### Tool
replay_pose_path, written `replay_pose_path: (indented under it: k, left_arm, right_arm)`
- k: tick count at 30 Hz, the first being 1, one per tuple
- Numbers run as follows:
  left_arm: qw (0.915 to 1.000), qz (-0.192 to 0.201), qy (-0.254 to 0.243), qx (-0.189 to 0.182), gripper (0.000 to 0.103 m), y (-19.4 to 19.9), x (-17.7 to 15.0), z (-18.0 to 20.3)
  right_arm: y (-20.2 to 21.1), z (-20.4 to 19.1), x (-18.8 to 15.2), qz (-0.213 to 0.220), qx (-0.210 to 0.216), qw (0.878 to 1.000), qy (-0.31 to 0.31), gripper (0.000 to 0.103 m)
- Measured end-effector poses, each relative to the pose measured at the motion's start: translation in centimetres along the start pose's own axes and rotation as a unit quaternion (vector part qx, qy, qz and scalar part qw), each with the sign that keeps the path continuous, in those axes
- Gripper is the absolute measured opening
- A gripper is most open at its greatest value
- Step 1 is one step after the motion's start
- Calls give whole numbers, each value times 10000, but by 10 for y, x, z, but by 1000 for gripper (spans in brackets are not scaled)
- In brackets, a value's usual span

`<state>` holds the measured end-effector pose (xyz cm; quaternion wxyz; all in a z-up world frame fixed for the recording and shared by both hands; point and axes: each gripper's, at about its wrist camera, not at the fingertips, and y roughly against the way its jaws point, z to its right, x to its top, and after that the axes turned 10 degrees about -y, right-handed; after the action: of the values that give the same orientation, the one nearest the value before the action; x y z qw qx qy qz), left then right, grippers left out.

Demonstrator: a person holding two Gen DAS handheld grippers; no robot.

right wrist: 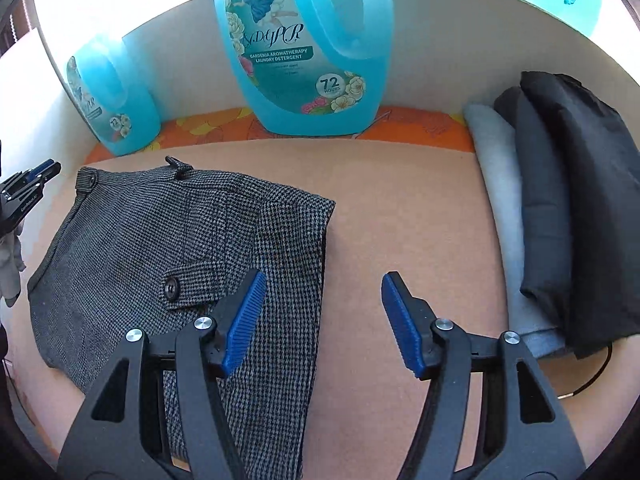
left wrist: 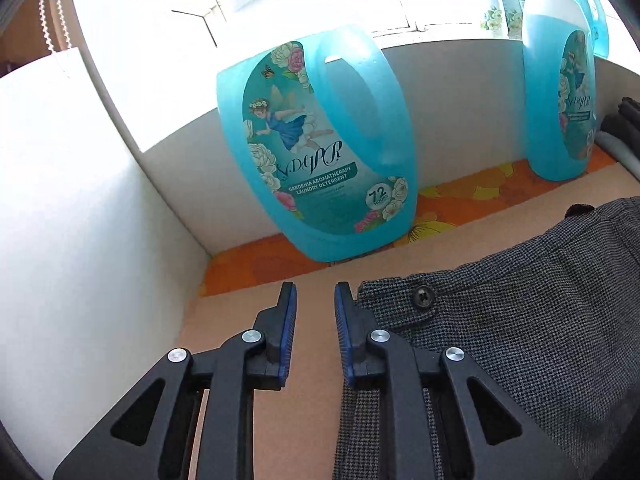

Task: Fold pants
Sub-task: 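Open the left tool and release the folded trousers onto the mat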

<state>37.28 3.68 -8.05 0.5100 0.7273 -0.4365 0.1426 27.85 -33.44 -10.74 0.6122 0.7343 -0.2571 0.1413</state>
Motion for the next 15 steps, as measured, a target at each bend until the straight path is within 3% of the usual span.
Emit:
replay_pose_path:
  k: [8, 15]
  left_arm:
    - [9963, 305, -202, -778, 20, 60, -26, 35]
    - [9874, 382, -417, -1477, 20, 95, -41, 81]
  right_arm:
    - [52, 21, -48, 178, 37, 9977, -651, 70]
    - [59, 25, -93, -275, 398, 9903, -1301, 70]
